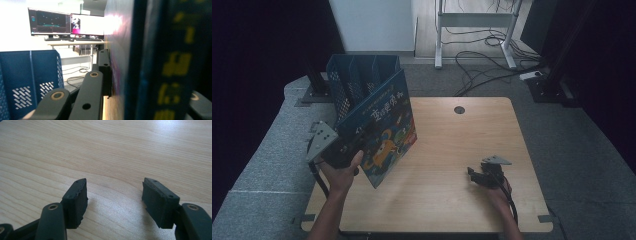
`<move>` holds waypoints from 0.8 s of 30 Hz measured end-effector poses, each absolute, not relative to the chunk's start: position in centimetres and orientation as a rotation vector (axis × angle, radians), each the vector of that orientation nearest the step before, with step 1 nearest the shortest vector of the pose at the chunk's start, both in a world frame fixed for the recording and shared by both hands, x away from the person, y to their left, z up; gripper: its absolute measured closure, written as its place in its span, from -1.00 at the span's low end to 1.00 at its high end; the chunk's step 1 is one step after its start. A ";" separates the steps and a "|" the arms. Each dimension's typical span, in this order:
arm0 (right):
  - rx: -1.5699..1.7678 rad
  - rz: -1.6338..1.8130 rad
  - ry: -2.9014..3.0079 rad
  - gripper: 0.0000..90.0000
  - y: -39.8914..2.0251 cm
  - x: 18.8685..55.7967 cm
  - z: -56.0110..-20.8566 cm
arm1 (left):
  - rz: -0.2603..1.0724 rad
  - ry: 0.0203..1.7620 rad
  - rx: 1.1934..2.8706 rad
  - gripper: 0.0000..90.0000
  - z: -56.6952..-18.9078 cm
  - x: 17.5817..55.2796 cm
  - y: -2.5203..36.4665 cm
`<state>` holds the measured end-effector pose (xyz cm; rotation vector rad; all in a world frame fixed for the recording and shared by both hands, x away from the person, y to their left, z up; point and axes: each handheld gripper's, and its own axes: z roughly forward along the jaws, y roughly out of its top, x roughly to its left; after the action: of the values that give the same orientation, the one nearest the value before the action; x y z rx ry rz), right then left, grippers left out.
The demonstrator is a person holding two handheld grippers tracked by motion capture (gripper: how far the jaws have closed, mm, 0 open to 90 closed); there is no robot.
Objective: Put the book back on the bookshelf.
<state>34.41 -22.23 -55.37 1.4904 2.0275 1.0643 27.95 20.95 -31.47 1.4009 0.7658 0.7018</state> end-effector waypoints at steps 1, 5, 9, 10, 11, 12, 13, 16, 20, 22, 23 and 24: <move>1.491 1.064 2.028 -0.20 -22.2 34.4 -55.4 | 0.702 0.769 1.399 0.83 -31.5 28.0 21.1; 1.492 1.065 2.027 -0.20 -22.2 34.4 -55.4 | 0.710 0.778 1.396 0.83 -31.4 28.1 21.4; 1.493 1.066 2.027 -0.20 -22.2 34.4 -55.4 | 0.720 0.788 1.389 0.83 -31.3 28.2 21.8; 1.494 1.067 2.027 -0.20 -22.2 34.4 -55.4 | 0.721 0.790 1.388 0.83 -31.3 28.3 21.9; 1.495 1.067 2.027 -0.20 -22.2 34.4 -55.4 | 0.723 0.794 1.387 0.83 -31.3 28.3 22.0; 1.495 1.068 2.027 -0.20 -22.2 34.4 -55.4 | 0.725 0.798 1.385 0.83 -31.3 28.4 22.1; 1.494 1.068 2.027 -0.20 -22.3 34.4 -55.4 | 0.727 0.801 1.383 0.83 -31.3 28.4 22.1; 1.496 1.071 2.027 -0.20 -22.3 34.4 -55.4 | 0.736 0.808 1.379 0.83 -31.2 28.5 22.4; 1.499 1.079 2.028 -0.20 -22.4 34.4 -55.4 | 0.746 0.817 1.376 0.83 -31.1 28.6 22.8; 1.501 1.082 2.027 -0.20 -22.4 34.4 -55.4 | 0.751 0.821 1.374 0.83 -31.0 28.7 22.9; 1.502 1.082 2.027 -0.20 -22.4 34.4 -55.4 | 0.754 0.823 1.371 0.83 -31.0 28.7 23.0; 1.504 1.083 2.026 -0.20 -22.4 34.4 -55.4 | 0.756 0.826 1.372 0.83 -30.9 28.8 23.1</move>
<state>34.43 -22.40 -55.37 1.5036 2.0257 1.0829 28.78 23.11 -30.94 1.3719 0.8257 0.7562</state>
